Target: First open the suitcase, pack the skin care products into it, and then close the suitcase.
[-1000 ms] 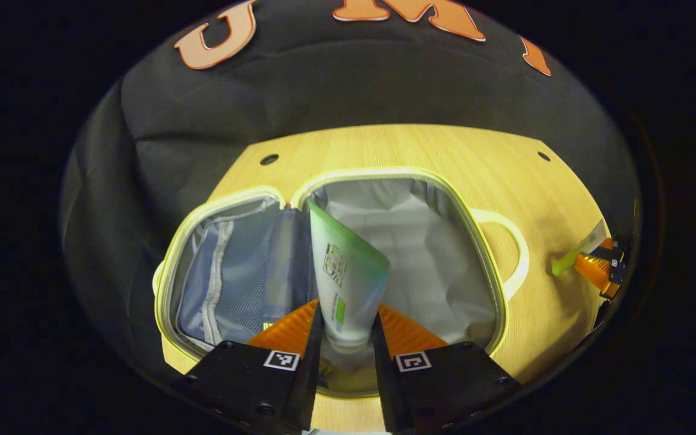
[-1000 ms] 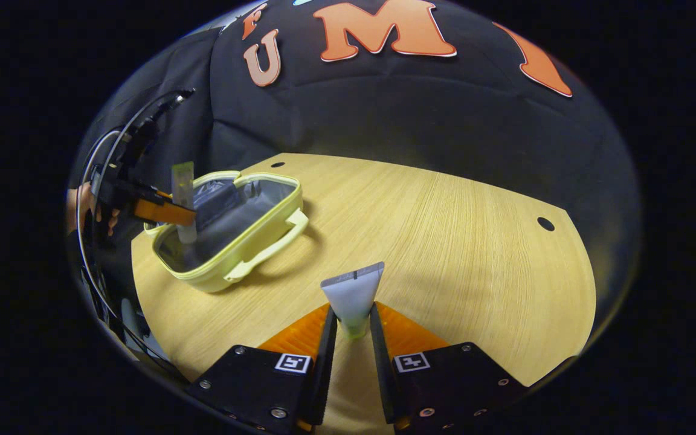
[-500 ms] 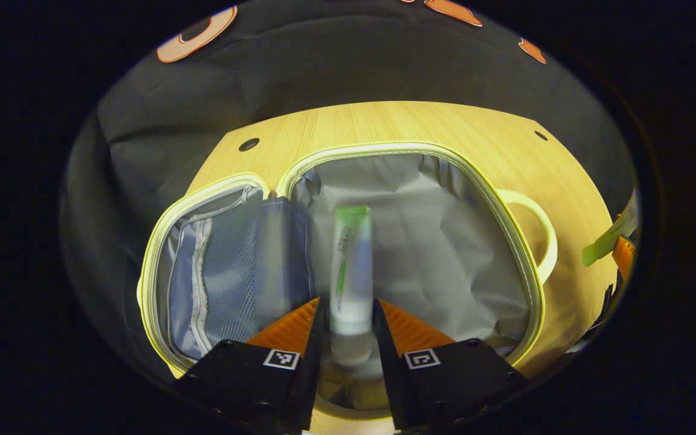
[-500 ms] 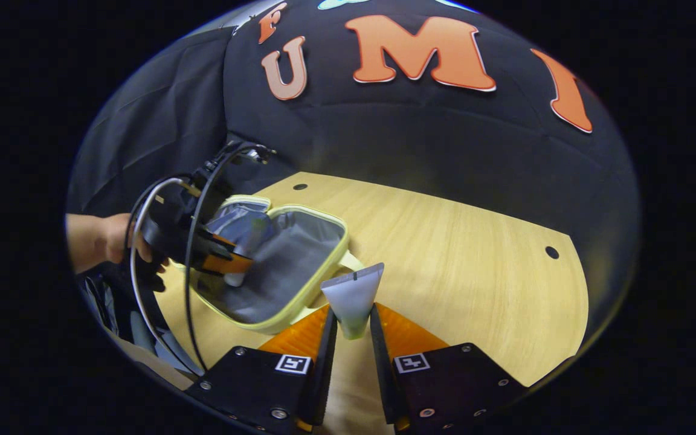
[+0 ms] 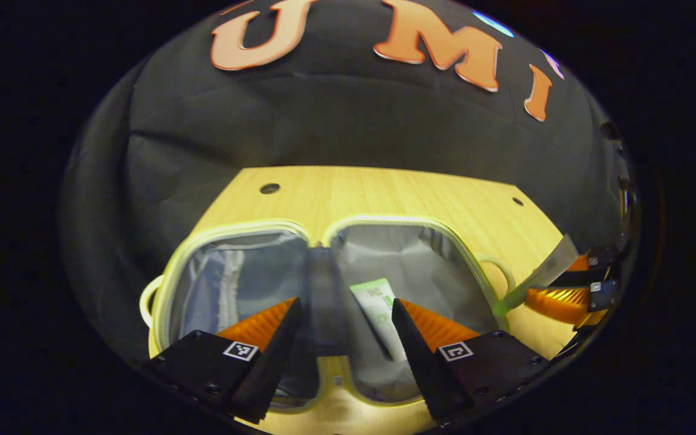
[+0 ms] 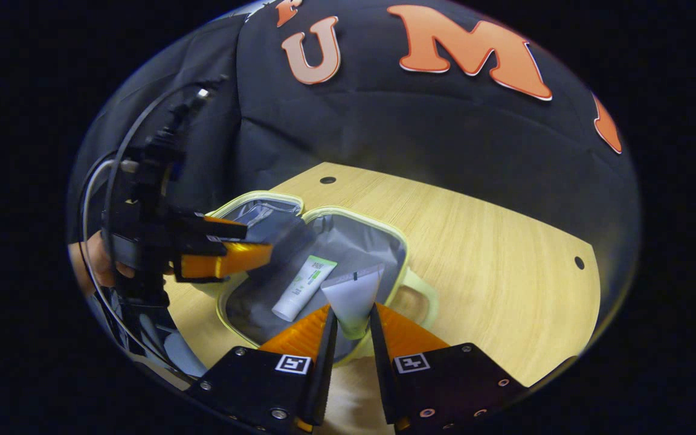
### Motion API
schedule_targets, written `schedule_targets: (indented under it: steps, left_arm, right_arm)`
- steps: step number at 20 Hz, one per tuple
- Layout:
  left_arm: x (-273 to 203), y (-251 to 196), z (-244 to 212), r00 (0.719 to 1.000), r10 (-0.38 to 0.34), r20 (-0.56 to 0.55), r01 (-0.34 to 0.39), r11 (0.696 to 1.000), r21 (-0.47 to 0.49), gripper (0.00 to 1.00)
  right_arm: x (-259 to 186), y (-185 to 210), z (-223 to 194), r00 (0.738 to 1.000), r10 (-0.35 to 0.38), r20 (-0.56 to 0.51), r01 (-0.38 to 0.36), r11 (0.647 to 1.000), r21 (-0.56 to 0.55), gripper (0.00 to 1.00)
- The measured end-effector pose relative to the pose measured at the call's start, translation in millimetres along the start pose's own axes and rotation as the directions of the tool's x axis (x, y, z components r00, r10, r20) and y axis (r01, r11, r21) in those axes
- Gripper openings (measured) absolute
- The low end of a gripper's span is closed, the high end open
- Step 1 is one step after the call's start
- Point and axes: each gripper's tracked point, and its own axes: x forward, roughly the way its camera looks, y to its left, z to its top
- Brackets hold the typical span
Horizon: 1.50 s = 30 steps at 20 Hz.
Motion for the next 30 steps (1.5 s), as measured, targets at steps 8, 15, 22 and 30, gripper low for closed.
schedule_targets:
  steps: [8,15,22,30]
  left_arm:
    - [-67.5,143.6,-0.8,0.982,0.175,0.075,-0.169,0.982,-0.081,0.97]
    - [-70.6,248.2,-43.7,0.97,0.244,0.001,-0.237,0.941,-0.241,0.96]
    - [-35.5,297.6,-66.2,0.973,0.218,-0.071,-0.229,0.919,-0.32,0.98]
    - [18.6,298.5,-86.0,0.978,0.077,-0.192,-0.144,0.92,-0.364,0.9]
  right_arm:
    - [45.8,14.1,-10.0,0.99,-0.062,-0.123,0.071,0.995,0.072,0.36]
    - [70.1,-2.8,-15.7,0.958,-0.229,-0.171,0.25,0.962,0.113,0.4]
    - [32.2,-22.6,30.0,0.951,-0.308,-0.035,0.309,0.929,0.205,0.62]
    - [-48.3,-60.6,60.0,0.894,-0.438,0.089,0.404,0.877,0.259,0.76]
